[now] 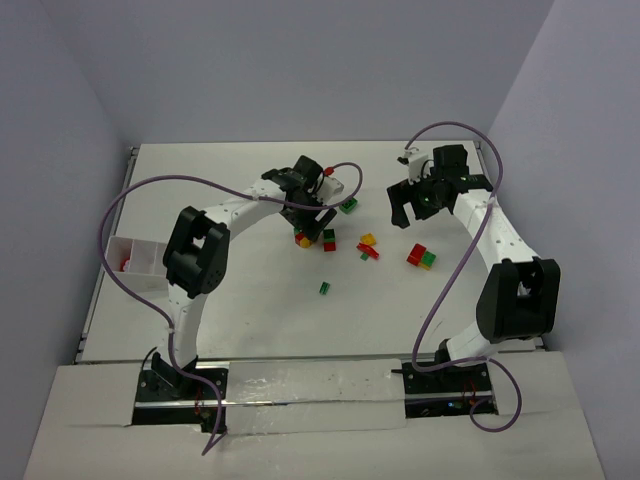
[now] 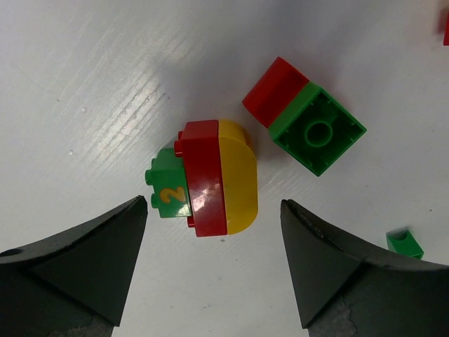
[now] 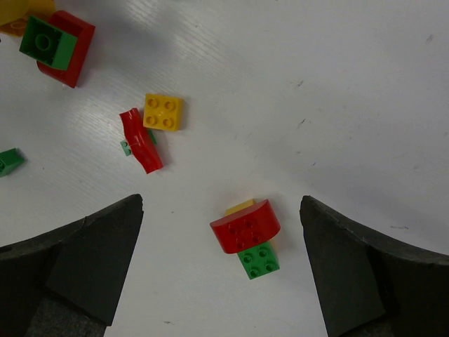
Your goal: Sort the legos into containers by color
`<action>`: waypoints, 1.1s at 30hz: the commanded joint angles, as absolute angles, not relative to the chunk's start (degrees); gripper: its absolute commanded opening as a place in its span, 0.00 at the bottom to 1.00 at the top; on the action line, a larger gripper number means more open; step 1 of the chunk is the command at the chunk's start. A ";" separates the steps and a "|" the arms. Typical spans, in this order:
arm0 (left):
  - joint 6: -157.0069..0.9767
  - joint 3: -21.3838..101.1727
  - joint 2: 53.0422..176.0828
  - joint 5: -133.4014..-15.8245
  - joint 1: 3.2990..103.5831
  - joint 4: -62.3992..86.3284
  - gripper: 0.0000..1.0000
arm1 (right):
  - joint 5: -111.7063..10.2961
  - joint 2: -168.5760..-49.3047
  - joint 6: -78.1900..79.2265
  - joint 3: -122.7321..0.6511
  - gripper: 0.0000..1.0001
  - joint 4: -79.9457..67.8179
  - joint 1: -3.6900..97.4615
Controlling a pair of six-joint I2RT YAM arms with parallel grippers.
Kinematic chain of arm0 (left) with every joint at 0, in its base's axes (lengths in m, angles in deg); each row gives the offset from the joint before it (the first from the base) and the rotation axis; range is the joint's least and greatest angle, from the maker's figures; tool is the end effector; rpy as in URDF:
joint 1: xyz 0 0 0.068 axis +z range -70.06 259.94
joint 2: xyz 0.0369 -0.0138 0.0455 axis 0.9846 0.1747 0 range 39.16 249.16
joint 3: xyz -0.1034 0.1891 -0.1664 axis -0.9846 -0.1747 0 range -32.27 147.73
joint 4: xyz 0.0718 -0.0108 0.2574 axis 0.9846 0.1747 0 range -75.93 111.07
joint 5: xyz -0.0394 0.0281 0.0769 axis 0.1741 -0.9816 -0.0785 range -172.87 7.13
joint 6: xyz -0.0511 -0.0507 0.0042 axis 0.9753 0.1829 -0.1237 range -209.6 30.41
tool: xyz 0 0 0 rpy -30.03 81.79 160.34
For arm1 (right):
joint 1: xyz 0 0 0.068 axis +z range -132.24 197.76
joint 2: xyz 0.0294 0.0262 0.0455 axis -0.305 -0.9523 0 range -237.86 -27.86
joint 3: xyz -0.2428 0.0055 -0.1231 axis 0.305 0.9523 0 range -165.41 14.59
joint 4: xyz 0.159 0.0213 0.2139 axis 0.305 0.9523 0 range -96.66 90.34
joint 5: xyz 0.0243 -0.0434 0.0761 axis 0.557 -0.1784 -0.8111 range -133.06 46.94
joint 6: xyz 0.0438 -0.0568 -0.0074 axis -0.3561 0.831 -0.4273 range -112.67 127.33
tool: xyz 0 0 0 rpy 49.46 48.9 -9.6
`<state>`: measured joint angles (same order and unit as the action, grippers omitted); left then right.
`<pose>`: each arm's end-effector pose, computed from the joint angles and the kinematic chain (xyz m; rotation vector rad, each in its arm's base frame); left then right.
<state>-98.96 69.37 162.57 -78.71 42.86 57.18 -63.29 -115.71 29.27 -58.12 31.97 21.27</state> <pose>0.3783 -0.2912 0.1751 1.0939 2.4938 -0.2412 0.3432 0.0417 0.2642 -0.6788 2.3570 0.3029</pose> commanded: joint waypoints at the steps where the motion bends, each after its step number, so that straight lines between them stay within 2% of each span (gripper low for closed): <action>1: -97.36 73.01 162.70 -76.69 42.69 58.18 0.88 | -63.53 -116.27 28.10 -61.60 1.00 31.66 21.55; 21: -96.54 71.90 166.71 -82.52 43.64 53.91 0.90 | -66.50 -118.47 21.92 -63.84 1.00 30.78 23.09; 26: -96.91 70.70 166.00 -79.61 44.01 53.22 0.78 | -67.39 -119.34 20.34 -64.70 1.00 30.55 23.21; 33: -98.47 64.59 161.07 -77.51 44.08 47.74 0.49 | -71.36 -121.64 12.52 -64.68 1.00 28.59 23.21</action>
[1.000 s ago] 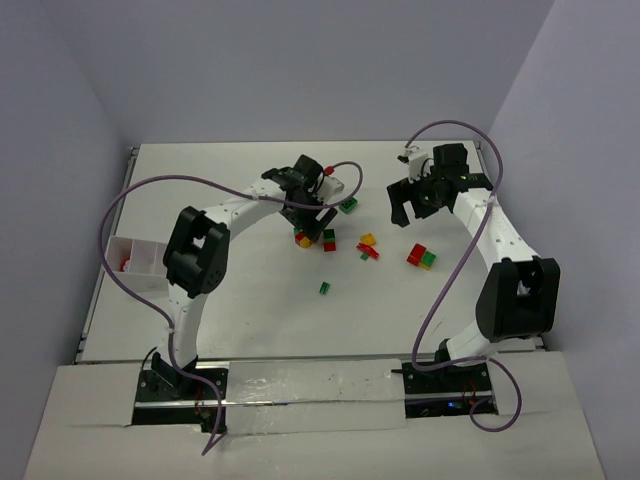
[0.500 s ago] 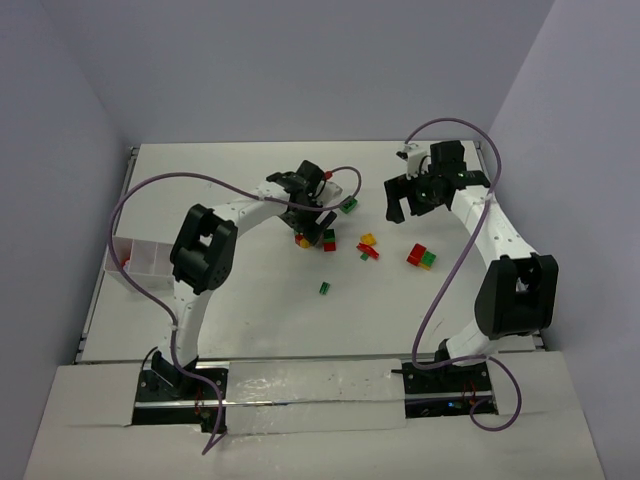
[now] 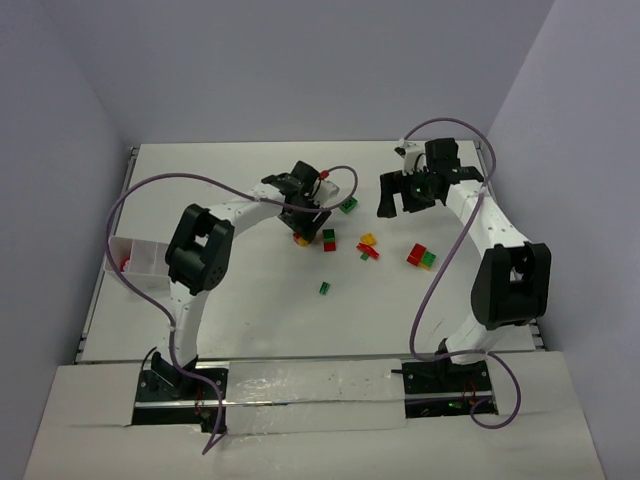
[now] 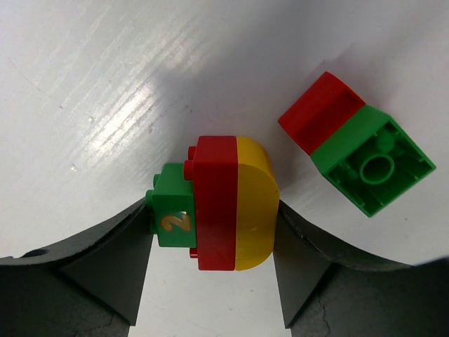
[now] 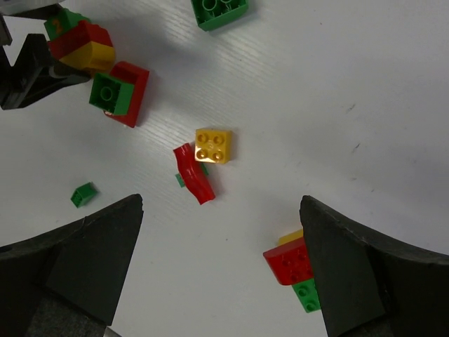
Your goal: Sort the legos into containers by color
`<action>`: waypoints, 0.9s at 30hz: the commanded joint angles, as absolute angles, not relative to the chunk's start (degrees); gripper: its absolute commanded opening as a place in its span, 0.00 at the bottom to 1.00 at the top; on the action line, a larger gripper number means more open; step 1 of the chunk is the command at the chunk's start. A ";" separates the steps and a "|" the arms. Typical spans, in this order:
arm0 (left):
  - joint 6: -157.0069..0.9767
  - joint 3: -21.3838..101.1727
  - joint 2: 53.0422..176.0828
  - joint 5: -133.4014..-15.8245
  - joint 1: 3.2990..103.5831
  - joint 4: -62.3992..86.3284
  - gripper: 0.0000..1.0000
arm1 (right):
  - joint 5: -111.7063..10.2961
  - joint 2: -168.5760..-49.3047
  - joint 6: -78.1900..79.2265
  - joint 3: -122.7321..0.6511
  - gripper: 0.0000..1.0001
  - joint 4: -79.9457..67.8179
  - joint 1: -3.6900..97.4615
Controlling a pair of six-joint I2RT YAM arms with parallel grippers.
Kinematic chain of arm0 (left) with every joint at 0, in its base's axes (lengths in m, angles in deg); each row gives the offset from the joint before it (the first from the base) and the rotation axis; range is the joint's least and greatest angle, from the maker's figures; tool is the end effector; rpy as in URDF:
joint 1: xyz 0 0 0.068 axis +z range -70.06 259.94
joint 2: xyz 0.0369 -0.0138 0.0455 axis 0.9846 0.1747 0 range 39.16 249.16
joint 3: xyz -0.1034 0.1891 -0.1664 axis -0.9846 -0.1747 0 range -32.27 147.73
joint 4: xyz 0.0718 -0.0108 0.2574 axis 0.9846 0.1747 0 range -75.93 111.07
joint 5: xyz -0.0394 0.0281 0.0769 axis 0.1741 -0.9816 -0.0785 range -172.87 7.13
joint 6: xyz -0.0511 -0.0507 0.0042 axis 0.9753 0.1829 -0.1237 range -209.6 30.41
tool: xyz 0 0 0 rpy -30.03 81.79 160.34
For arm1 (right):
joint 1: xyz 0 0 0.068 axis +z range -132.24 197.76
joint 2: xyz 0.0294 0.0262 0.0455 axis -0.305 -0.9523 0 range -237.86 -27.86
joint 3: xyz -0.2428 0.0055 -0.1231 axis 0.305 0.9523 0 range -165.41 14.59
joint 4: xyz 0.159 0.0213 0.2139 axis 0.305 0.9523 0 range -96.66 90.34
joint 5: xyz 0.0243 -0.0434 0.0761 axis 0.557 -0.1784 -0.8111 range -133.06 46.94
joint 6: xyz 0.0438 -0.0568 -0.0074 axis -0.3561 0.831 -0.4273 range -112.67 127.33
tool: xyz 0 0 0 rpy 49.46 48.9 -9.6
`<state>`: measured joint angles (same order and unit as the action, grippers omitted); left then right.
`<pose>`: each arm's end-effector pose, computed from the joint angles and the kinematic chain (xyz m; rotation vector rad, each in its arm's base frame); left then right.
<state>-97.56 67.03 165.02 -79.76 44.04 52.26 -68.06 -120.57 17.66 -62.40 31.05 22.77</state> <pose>0.3893 -0.2857 0.1475 1.0307 2.5157 -0.2185 0.3633 0.0571 0.2634 -0.5032 2.3962 0.5033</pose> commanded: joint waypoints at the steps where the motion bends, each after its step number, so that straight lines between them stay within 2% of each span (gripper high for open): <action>1: -98.91 64.23 160.62 -77.51 44.17 47.38 0.45 | -71.89 -121.99 10.60 -64.60 1.00 28.32 23.21; 5: -99.43 61.30 155.66 -75.48 45.17 43.30 0.40 | -75.74 -124.68 4.89 -65.24 1.00 26.68 23.26; 14: -103.78 53.24 142.55 -69.92 45.31 32.61 0.37 | -88.27 -130.95 -1.17 -71.92 1.00 24.31 24.94; 27: -108.21 52.01 139.45 -68.90 42.87 28.13 0.36 | -95.80 -133.50 -1.98 -77.42 1.00 24.45 31.54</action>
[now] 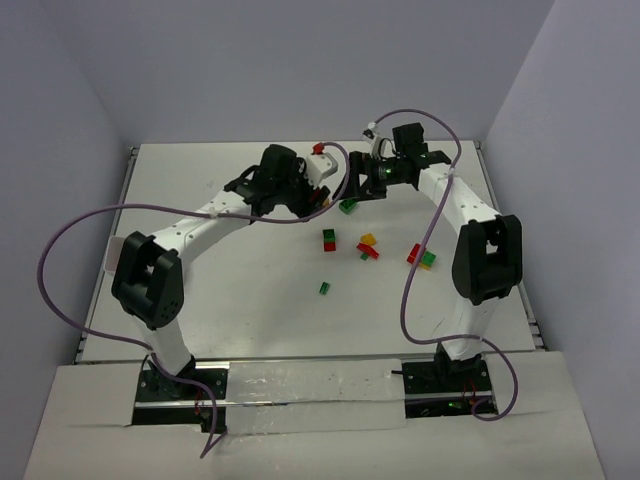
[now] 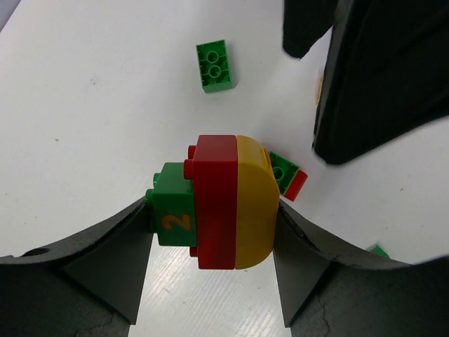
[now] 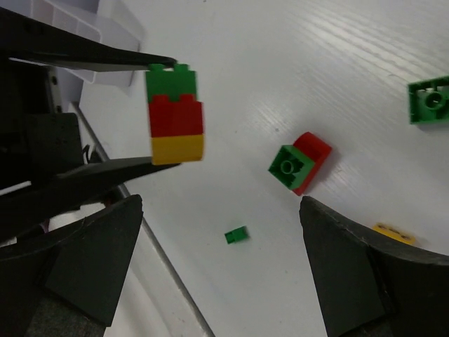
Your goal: Sort the legos into containers by color
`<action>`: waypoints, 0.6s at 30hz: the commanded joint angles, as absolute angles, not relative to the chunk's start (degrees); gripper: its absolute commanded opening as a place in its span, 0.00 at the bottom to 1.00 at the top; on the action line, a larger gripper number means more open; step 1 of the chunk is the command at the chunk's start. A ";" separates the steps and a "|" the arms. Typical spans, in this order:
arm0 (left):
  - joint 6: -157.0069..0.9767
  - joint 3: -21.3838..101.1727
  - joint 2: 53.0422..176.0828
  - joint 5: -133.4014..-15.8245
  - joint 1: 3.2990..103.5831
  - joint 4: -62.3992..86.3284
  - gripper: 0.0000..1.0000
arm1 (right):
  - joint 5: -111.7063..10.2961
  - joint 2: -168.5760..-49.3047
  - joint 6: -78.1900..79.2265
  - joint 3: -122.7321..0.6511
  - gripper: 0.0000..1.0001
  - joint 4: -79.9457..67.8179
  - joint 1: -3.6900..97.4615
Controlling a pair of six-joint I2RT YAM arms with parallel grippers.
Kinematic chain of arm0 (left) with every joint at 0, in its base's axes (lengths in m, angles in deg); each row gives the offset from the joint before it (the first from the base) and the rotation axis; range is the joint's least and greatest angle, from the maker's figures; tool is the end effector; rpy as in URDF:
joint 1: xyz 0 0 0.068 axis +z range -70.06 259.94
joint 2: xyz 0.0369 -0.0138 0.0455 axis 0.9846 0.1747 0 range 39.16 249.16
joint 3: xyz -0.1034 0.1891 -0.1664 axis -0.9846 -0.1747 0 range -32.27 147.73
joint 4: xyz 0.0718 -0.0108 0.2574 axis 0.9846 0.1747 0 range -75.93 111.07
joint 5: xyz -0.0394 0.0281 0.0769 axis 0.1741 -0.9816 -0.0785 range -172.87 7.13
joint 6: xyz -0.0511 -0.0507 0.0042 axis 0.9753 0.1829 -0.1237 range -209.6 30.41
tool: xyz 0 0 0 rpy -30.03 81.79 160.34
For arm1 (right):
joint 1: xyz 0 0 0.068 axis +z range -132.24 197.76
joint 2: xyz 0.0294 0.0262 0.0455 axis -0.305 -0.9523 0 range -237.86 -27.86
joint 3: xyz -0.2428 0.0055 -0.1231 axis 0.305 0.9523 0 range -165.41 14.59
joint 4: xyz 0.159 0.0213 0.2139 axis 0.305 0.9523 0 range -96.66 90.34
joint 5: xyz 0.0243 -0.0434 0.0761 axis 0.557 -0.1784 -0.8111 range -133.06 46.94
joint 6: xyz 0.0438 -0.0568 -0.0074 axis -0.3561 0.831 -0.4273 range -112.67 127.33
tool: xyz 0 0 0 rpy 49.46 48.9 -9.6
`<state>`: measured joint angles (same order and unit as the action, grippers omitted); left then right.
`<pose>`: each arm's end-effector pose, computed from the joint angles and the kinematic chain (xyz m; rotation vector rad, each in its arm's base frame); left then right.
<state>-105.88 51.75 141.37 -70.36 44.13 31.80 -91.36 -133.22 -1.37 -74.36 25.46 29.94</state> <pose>0.3495 -0.2680 0.2719 1.0816 1.9315 -0.4299 0.4042 0.1327 0.2688 -0.4652 2.3124 1.1849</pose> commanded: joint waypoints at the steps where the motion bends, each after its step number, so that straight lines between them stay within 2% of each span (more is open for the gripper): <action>1: -108.23 51.93 139.44 -68.90 42.85 28.13 0.36 | -96.04 -133.43 -1.98 -77.51 1.00 24.45 31.71; 10: -110.11 50.88 137.79 -69.08 41.38 26.90 0.35 | -97.91 -135.73 -4.30 -77.93 0.98 23.26 32.70; 15: -110.78 50.52 137.51 -69.60 40.92 26.20 0.35 | -98.69 -136.92 -5.31 -79.10 0.93 22.78 33.04; 18: -110.86 50.43 137.19 -69.38 40.54 25.64 0.35 | -99.41 -137.64 -6.37 -79.39 0.87 21.90 33.12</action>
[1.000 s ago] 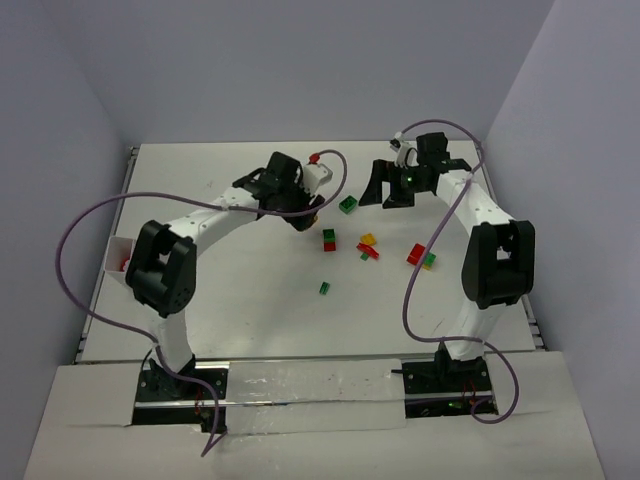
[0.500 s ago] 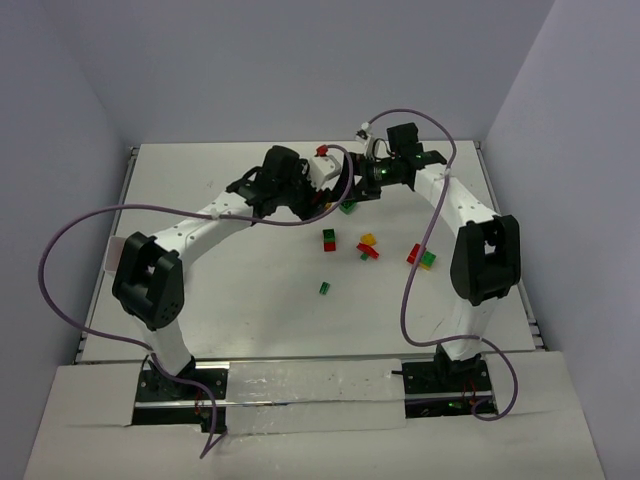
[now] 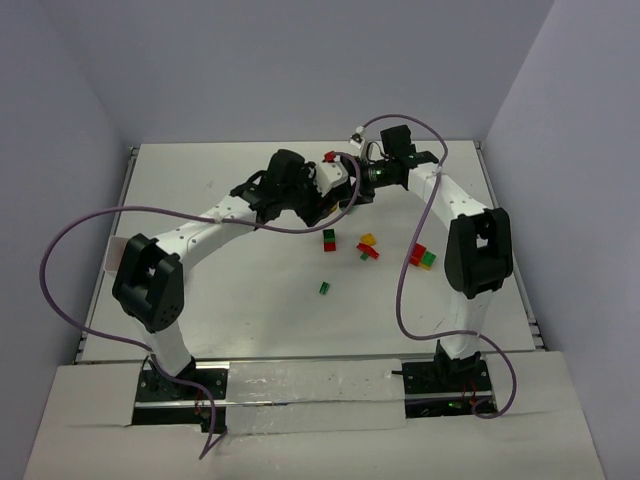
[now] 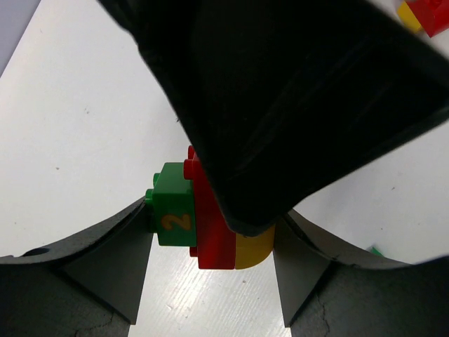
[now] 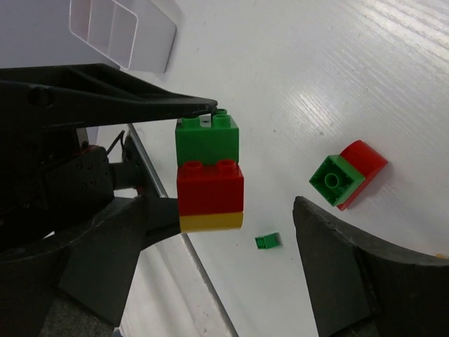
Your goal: Sort the legos into containers by color
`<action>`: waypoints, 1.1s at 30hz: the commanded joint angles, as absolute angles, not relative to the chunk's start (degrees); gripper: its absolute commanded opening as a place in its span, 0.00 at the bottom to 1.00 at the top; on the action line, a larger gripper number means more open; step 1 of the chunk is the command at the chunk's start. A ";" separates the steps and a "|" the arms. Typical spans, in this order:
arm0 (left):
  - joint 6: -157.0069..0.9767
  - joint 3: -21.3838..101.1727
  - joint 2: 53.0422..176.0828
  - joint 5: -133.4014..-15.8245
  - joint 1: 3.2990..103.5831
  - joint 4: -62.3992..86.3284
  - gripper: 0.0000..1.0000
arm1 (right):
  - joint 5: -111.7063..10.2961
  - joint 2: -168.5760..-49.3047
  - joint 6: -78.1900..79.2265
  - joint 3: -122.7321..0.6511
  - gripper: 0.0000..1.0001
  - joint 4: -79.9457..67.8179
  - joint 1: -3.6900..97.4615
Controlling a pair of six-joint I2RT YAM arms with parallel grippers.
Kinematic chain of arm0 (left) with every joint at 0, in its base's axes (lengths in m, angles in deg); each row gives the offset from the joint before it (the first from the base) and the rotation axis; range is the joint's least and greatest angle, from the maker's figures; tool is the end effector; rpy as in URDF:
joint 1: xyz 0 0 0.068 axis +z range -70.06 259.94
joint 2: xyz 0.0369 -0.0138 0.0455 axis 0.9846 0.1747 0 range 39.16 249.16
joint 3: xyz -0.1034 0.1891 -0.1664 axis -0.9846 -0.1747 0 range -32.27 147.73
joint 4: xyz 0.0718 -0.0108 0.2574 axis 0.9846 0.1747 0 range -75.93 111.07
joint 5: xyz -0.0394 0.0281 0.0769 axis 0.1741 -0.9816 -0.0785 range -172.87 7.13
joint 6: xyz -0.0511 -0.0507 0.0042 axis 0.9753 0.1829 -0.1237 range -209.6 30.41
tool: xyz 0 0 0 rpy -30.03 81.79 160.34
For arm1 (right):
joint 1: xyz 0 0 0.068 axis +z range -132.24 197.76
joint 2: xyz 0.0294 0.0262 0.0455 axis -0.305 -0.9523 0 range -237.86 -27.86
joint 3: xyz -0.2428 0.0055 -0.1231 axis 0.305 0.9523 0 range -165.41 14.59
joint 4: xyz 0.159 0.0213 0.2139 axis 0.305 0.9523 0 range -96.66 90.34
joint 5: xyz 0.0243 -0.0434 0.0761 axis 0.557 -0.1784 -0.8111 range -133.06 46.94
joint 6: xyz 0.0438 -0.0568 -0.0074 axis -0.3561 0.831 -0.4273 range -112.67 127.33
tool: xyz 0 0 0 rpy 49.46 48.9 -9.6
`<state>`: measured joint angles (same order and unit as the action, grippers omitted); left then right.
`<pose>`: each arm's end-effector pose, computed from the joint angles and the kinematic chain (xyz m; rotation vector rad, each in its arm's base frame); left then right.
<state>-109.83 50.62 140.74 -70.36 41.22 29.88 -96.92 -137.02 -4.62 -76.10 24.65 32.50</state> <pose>0.3346 -0.2847 0.2730 1.1841 1.8391 -0.4207 0.4078 0.1570 0.2562 -0.4922 2.3289 1.3545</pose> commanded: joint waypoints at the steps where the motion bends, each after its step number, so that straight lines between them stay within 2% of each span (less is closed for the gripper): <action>1: -110.93 50.43 137.15 -69.34 40.48 25.58 0.35 | -99.68 -137.92 -6.53 -79.71 0.84 21.75 33.14; 9: -111.13 50.61 137.21 -69.78 40.30 24.79 0.36 | -101.67 -138.65 -6.64 -79.98 0.56 21.55 33.14; 12: -111.30 50.61 137.42 -69.79 40.25 24.88 0.39 | -102.77 -138.82 -6.78 -80.07 0.45 21.24 33.23; 14: -111.13 50.96 137.86 -70.00 40.21 25.32 0.48 | -103.58 -138.87 -6.73 -80.28 0.34 20.94 33.32; 15: -110.89 51.57 138.18 -70.52 40.21 26.10 0.59 | -103.87 -138.79 -6.65 -80.37 0.27 20.98 33.32; 16: -110.38 52.39 138.65 -71.35 40.21 27.19 0.70 | -104.06 -138.65 -6.48 -80.42 0.12 21.10 33.35; 17: -109.69 53.19 139.05 -71.95 40.25 28.42 0.80 | -103.99 -138.53 -6.31 -80.42 0.02 21.24 33.40; 18: -108.93 54.04 139.35 -72.32 40.36 29.72 0.91 | -103.89 -138.40 -6.08 -80.42 0.00 21.29 33.37; 19: -108.38 54.73 139.55 -72.45 40.55 30.89 0.96 | -103.88 -138.34 -5.75 -80.42 0.00 21.39 33.32; 21: -105.96 55.93 138.82 -70.76 41.99 33.31 0.99 | -103.62 -138.17 -4.19 -80.79 0.00 22.49 33.31; 26: -97.84 59.47 134.35 -62.33 48.35 38.95 0.99 | -104.37 -137.89 -0.65 -81.00 0.00 24.55 32.87; 33: -91.65 58.50 129.88 -34.36 60.90 44.56 0.96 | -108.36 -136.23 6.18 -81.50 0.00 23.78 33.25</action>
